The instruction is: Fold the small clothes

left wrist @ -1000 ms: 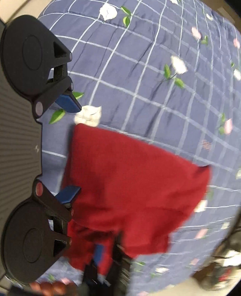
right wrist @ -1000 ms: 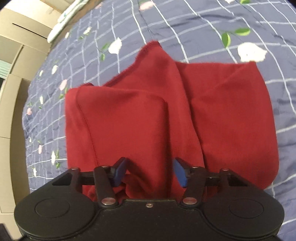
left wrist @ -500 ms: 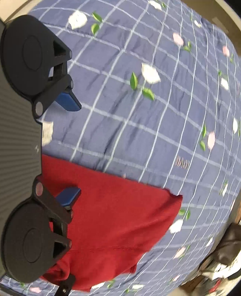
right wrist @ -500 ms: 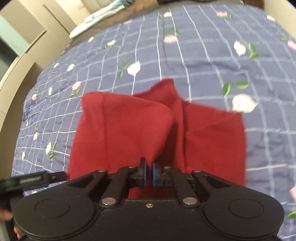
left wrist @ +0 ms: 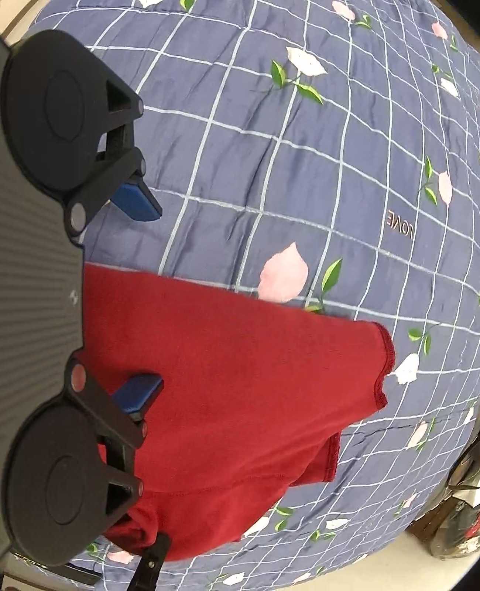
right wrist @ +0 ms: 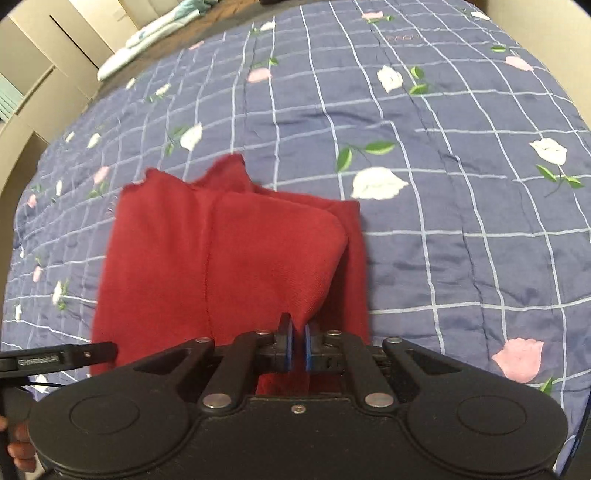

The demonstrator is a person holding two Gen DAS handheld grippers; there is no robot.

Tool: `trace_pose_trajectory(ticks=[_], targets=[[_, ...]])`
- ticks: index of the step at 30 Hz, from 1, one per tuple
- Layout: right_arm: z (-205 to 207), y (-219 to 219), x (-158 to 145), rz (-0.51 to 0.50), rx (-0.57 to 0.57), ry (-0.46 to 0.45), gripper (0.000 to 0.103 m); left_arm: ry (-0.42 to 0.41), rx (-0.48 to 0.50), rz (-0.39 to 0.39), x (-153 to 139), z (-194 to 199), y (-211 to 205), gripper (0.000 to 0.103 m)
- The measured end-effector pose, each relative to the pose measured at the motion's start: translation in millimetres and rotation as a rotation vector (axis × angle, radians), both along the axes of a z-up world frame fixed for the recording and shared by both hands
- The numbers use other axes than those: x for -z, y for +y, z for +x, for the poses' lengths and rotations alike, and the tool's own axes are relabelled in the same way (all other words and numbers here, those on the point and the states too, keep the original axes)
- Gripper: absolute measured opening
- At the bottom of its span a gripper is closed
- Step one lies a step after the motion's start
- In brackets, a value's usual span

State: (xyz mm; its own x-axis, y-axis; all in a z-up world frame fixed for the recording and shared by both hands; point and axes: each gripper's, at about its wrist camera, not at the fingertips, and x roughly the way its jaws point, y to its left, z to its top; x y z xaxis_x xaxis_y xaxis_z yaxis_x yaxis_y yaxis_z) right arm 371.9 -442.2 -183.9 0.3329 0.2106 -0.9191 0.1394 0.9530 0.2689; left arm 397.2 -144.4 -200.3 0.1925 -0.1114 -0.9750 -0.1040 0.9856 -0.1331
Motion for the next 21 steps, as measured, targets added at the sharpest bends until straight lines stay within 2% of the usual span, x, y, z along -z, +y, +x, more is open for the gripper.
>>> trace_pose_trajectory(ticks=[3, 5, 7, 8, 11, 15, 19, 21], targets=[[-0.3, 0.0, 2.4, 0.012, 0.018, 0.003, 0.008, 0.003, 0.000, 0.003, -0.4, 0.0, 1.5, 0.093], [-1.7, 0.4, 1.5, 0.012, 0.018, 0.009, 0.021, 0.007, -0.012, 0.005, 1.4, 1.0, 5.1, 0.093], [-6.0, 0.2, -1.4, 0.023, 0.024, 0.011, 0.026, 0.012, -0.023, 0.001, 2.4, 0.5, 7.3, 0.093], [-8.8, -0.5, -2.2, 0.040, 0.031, 0.017, 0.035, 0.014, -0.029, -0.006, 2.1, 0.5, 9.0, 0.093], [-21.5, -2.2, -3.8, 0.115, 0.056, 0.034, 0.054, 0.017, -0.040, -0.019, 2.7, -0.6, 11.8, 0.093], [-34.1, 1.7, 6.8, 0.192, 0.086, 0.091, 0.060, 0.022, -0.046, -0.023, 4.6, -1.6, 12.2, 0.093], [-34.2, -2.0, 23.1, 0.275, 0.211, 0.139, 0.065, 0.024, -0.036, -0.018, 3.2, -1.7, 11.6, 0.093], [-32.5, -4.7, 28.1, 0.292, 0.253, 0.146, 0.050, 0.025, -0.032, -0.014, 2.6, -1.5, 10.9, 0.093]])
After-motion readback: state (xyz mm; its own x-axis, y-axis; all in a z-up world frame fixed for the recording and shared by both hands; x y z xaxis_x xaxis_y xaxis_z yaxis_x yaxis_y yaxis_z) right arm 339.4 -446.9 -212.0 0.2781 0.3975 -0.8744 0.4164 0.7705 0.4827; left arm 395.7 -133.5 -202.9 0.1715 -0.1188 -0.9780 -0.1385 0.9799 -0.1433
